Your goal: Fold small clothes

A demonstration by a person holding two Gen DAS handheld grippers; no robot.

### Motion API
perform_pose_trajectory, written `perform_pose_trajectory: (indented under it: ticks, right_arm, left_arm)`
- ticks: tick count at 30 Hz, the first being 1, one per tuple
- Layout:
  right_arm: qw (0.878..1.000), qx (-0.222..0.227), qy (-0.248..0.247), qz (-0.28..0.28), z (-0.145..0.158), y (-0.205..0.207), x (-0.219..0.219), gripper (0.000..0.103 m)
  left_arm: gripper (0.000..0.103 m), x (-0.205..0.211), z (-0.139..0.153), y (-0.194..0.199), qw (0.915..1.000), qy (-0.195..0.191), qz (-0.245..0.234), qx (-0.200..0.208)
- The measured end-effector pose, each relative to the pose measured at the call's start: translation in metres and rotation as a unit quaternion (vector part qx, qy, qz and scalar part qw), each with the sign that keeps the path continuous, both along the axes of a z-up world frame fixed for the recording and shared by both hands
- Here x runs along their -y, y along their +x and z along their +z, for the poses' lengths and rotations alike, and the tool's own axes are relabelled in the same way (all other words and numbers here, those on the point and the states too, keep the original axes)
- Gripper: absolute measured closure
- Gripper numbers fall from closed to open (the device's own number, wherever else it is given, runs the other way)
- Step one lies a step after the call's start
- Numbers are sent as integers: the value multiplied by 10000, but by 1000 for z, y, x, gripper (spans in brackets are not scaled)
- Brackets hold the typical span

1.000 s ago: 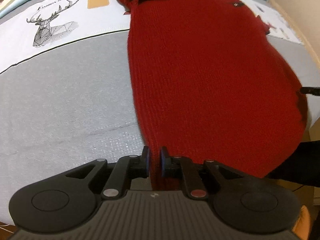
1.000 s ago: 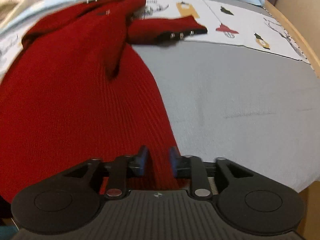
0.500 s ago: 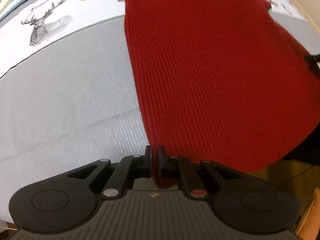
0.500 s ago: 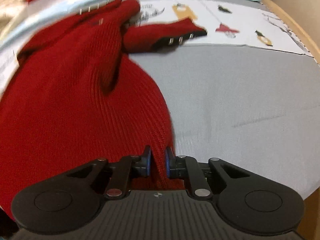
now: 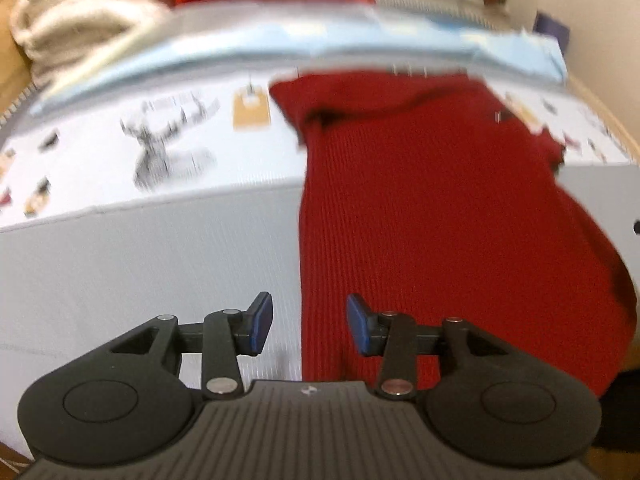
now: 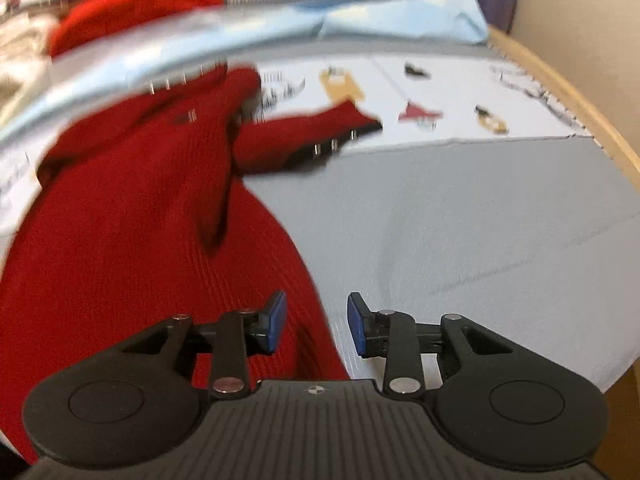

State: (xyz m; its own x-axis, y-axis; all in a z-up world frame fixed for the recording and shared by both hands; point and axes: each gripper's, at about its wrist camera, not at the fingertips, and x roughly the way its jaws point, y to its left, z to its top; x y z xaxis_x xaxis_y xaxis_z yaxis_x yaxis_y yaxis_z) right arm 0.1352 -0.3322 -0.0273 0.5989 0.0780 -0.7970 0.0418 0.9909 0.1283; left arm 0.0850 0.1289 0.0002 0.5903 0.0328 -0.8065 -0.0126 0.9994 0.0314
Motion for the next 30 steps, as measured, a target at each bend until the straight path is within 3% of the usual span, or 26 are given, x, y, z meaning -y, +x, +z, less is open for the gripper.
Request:
perform_pose_trajectory:
  ticks: [3, 6, 9, 12, 16, 20, 22, 24, 27, 30]
  right_arm:
    - [9995, 275, 135, -16, 6, -3, 3, 59]
    - [9979, 611, 220, 78, 19, -6, -1, 59]
    - [9949, 993, 74, 126, 42, -3, -10, 59]
    - [9901, 1327, 407, 183, 70, 16, -18, 58]
    - [9799, 1881, 648, 163, 102, 51, -33, 52]
    - [9718, 2251, 696, 31, 102, 89, -47, 48]
    - [9712, 2244, 807, 13, 87, 100, -50, 48]
    - [9819, 1684, 857, -100, 68, 121, -55, 48]
    - [9849, 1258, 1185, -48, 51, 144, -63, 49]
    - [9868, 1210, 1075, 33, 39, 155, -68, 49]
  left_arm:
    - [55, 15, 14, -8, 9985, 201, 1, 506]
    - [52, 25, 24, -11, 9952, 295, 12, 935]
    - [40, 28, 24, 3, 9904, 383, 93, 1328]
    - [38, 42, 27, 13, 9854, 497, 171, 1617]
    - [37, 55, 26, 26, 9812, 703, 238, 1782]
    - [37, 59, 23, 47, 9831, 635, 437, 1660]
    - [37, 60, 21, 57, 9852, 509, 487, 1561]
    - [38, 65, 18, 69, 9872, 542, 492, 1415]
    - [41, 74, 13, 100, 9909, 436, 398, 1207]
    - [48, 92, 8, 146, 9920, 432, 130, 1182]
